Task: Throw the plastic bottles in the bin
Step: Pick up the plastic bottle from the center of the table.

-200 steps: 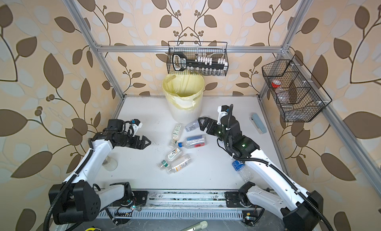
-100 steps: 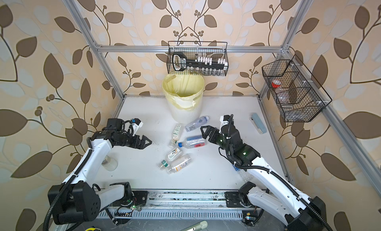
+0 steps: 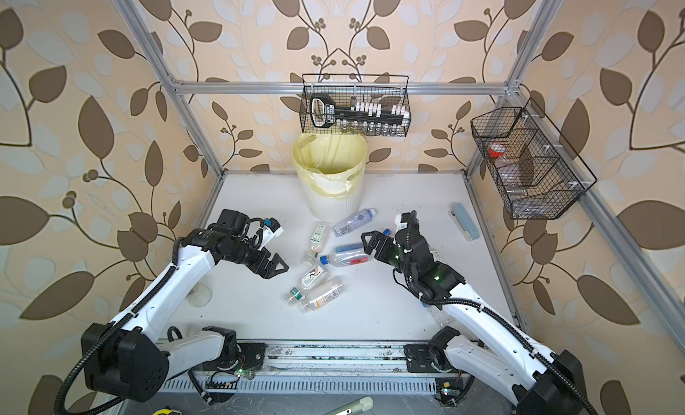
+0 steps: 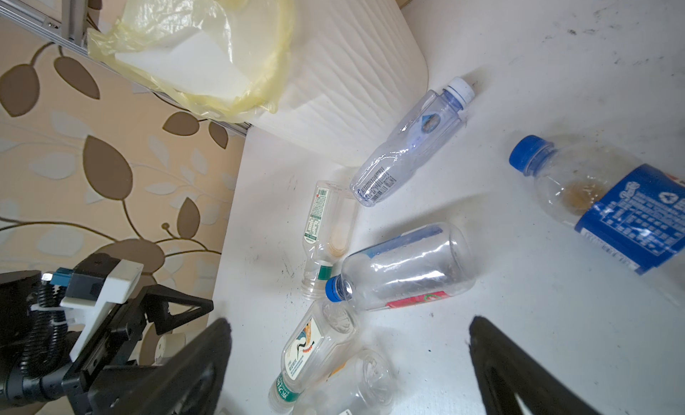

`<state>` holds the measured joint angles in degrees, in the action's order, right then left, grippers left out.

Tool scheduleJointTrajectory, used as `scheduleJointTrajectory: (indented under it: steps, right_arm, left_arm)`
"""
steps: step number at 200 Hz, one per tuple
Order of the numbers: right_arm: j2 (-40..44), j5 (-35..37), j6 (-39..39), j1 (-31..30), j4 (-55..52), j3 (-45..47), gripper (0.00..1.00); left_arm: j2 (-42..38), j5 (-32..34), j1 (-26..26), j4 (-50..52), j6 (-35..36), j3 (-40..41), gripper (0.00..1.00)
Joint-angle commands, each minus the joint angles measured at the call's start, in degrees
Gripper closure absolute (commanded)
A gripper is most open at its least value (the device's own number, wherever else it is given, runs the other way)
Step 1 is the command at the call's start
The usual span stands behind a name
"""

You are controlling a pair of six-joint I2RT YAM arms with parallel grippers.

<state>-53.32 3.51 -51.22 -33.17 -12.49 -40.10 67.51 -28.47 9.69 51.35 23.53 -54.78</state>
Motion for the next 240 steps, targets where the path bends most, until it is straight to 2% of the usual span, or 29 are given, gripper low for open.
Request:
scheduleJointTrajectory:
  steps: [1, 87, 147, 176, 240]
  right_arm:
    - [0.23, 1.23, -0.57, -0.3, 0.01, 0.97, 0.0]
    - [1.8, 2.51, -0.77, -0.31, -1.69, 2.32, 0.0]
    - [2.78, 6.05, -2.97, -0.31, -4.3, 2.84, 0.0]
    - [3.44, 6.37, -2.96, -0.31, -4.95, 3.14, 0.0]
    - [3.75, 8.79, -4.86, -0.31, -4.62, 5.11, 0.0]
  left_arm:
    - [1.09, 2.45, 2.48, 2.03, 1.16, -2.84, 0.01]
    - [3.27, 9.38, 10.15, 1.76, 0.81, -2.87, 0.01]
    - [6.67, 18.71, 21.39, -1.25, -1.09, -2.24, 0.01]
    - [9.29, 17.51, 23.13, -1.55, -2.12, -3.62, 0.01]
    - [12.88, 20.13, 27.32, -5.12, -3.14, -5.3, 0.01]
